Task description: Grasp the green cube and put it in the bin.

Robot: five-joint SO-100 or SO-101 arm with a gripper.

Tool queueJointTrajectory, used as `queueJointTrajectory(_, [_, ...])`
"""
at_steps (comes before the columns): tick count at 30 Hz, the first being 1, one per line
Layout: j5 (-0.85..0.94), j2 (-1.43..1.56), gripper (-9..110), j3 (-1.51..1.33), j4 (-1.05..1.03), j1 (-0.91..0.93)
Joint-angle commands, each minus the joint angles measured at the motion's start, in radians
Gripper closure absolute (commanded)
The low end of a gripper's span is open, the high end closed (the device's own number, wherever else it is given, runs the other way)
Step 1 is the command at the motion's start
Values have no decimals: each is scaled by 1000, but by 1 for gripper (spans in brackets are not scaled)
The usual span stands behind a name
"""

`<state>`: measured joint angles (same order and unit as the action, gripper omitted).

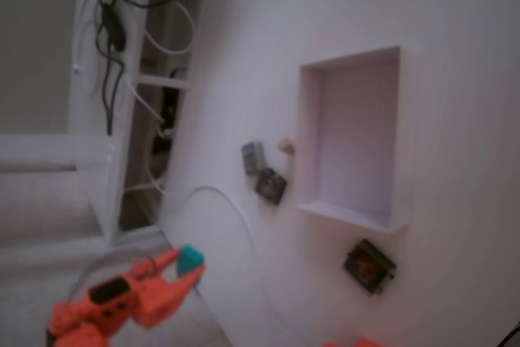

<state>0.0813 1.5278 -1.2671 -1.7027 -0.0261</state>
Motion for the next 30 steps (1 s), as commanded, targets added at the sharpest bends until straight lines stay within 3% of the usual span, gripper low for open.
queueJointTrajectory(1, [-2, 9, 82, 98, -20, 198])
queueJointTrajectory(9, [-2, 5, 82, 77, -43, 614])
queueJointTrajectory(15, [-3, -2, 82, -14, -28, 815])
queueJointTrajectory(25, [-5, -106, 82, -23, 163, 986])
queueJointTrajectory(30, [-5, -124, 82, -23, 155, 1023])
